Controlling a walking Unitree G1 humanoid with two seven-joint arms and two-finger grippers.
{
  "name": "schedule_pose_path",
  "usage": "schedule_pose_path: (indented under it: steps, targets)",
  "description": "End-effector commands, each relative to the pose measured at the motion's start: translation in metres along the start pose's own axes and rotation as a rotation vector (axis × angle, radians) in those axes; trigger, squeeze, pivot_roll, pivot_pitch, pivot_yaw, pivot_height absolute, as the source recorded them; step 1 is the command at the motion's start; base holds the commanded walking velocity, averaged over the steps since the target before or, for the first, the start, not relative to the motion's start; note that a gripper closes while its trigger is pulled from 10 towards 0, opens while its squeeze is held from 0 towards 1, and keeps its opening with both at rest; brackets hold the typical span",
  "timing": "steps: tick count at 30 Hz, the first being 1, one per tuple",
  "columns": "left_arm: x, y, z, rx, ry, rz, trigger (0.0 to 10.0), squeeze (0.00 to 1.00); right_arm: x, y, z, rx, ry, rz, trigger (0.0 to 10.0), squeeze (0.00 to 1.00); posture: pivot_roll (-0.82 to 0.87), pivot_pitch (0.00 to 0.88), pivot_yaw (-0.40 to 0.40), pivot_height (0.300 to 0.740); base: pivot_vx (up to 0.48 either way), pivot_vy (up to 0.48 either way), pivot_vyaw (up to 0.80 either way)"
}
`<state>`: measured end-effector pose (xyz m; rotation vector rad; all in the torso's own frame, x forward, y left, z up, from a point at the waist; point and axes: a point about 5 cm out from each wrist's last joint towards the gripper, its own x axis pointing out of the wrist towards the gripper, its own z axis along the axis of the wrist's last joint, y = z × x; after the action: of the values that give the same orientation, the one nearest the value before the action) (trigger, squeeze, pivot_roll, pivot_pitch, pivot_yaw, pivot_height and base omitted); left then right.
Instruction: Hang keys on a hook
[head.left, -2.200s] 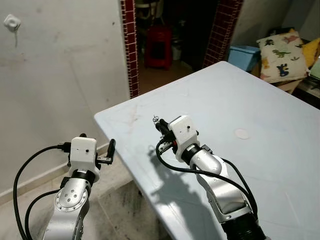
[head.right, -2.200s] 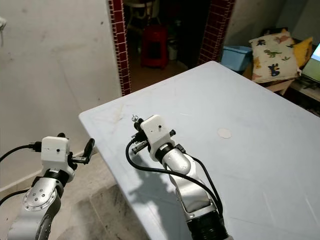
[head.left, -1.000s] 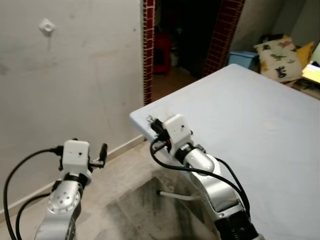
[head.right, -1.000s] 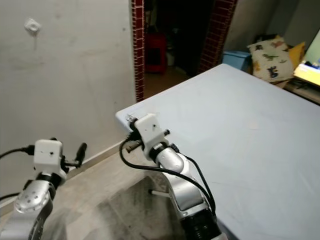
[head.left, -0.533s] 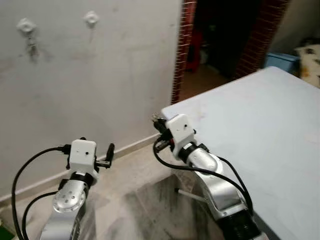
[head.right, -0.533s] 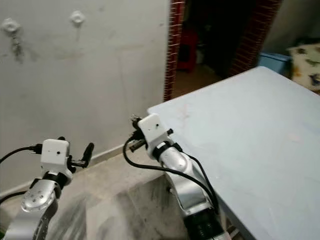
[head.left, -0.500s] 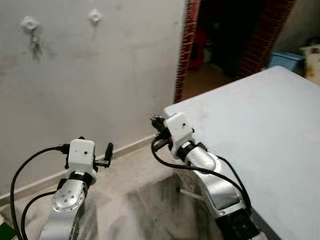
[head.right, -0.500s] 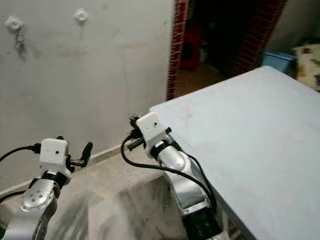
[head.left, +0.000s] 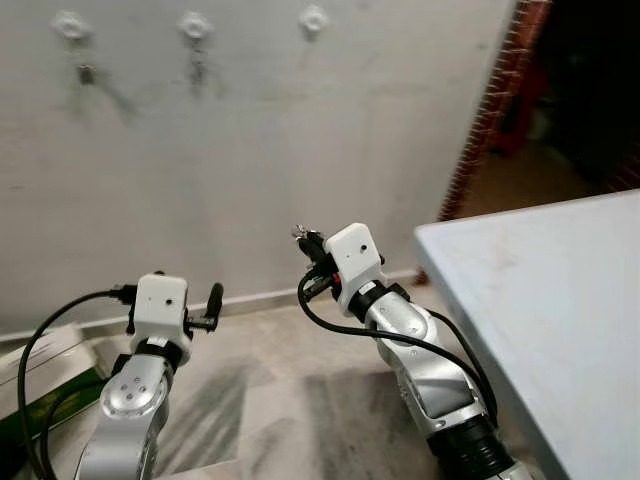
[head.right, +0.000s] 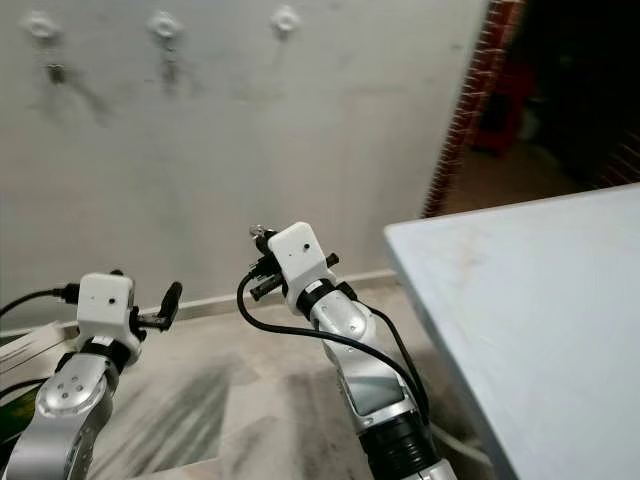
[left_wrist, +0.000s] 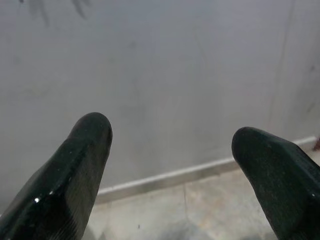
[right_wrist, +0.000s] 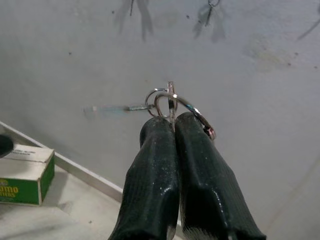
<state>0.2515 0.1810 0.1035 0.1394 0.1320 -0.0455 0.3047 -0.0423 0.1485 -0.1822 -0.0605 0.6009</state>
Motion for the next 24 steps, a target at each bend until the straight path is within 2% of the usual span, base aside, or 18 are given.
schedule_pose_path:
  steps: [1, 4, 9, 22, 24]
  targets:
    - [0.001, 0.000, 0.004, 0.015, -0.018, 0.001, 10.0, 0.00, -0.001, -0.005, 0.001, 0.002, -0.003, -0.028, 10.0, 0.00, 0.11, 0.000, -0.004, 0.740, 0.000, 0.000, 0.00]
    - [0.002, 0.000, 0.005, 0.018, -0.026, -0.001, 10.0, 0.00, 0.000, -0.009, 0.000, 0.017, 0.005, -0.060, 10.0, 0.00, 0.11, 0.000, -0.004, 0.740, 0.000, 0.000, 0.00]
    - [0.005, 0.000, 0.007, -0.018, -0.036, -0.038, 10.0, 0.00, 0.001, -0.014, -0.002, 0.011, 0.020, -0.090, 10.0, 0.00, 0.11, 0.000, -0.004, 0.740, 0.000, 0.000, -0.78]
    - [0.004, -0.005, 0.006, -0.035, -0.045, -0.071, 10.0, 0.00, 0.002, -0.016, -0.003, 0.012, 0.022, -0.116, 10.0, 0.00, 0.09, 0.000, -0.014, 0.740, 0.000, 0.000, -0.77]
    - [0.005, -0.007, 0.008, -0.049, -0.057, -0.078, 10.0, 0.00, 0.002, -0.018, -0.001, 0.006, 0.013, -0.109, 10.0, 0.00, 0.10, 0.000, -0.016, 0.740, 0.000, 0.000, 0.00]
